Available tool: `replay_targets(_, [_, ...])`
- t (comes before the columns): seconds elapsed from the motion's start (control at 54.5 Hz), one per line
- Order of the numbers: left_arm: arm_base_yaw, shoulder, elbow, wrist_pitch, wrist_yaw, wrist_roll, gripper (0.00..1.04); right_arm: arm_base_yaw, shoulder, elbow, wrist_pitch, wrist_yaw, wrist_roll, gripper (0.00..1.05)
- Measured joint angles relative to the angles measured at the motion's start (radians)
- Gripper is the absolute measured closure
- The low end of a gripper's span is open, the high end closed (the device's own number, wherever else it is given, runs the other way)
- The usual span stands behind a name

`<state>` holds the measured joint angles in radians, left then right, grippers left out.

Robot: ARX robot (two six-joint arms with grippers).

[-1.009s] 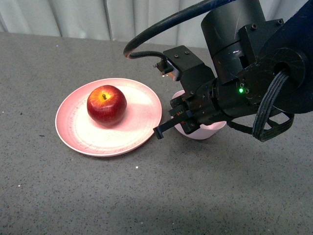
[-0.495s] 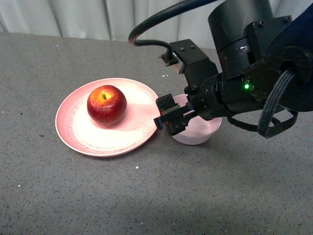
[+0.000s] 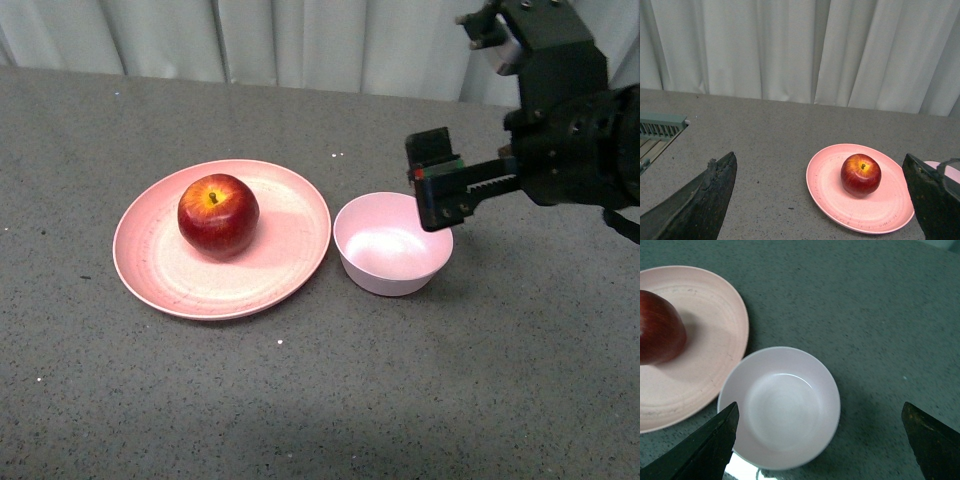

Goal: Move apple from plate to bowl

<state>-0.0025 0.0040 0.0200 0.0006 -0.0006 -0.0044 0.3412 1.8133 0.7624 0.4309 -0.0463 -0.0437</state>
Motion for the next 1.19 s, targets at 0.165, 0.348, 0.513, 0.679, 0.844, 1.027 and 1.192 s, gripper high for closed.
replay_targets(0.165, [0.000, 0.000, 0.000, 0.000, 0.000, 0.000, 0.07, -0.058, -0.133, -0.124, 0.017, 0.040, 0.058, 0.09])
replay_targets(0.348, [0.000, 0.000, 0.000, 0.000, 0.000, 0.000, 0.07, -0.081, -0.166, -0.248, 0.335, 0.182, 0.072, 0.18])
replay_targets(0.513, [0.000, 0.000, 0.000, 0.000, -0.003, 0.000, 0.07, -0.117, -0.172, -0.439, 0.819, 0.262, 0.048, 0.45])
replay_targets(0.679, [0.000, 0.000, 0.000, 0.000, -0.002, 0.000, 0.07, -0.166, -0.333, -0.540, 0.821, 0.218, 0.047, 0.74])
replay_targets(0.844, [0.000, -0.001, 0.000, 0.000, -0.002, 0.000, 0.07, -0.218, -0.586, -0.623, 0.643, 0.166, 0.043, 1.04])
replay_targets(1.027, [0.000, 0.000, 0.000, 0.000, -0.002, 0.000, 0.07, -0.254, -0.750, -0.688, 0.536, 0.132, 0.043, 1.04])
replay_targets(1.192, [0.000, 0.000, 0.000, 0.000, -0.002, 0.000, 0.07, -0.329, -0.886, -0.718, 0.436, 0.053, 0.043, 1.04])
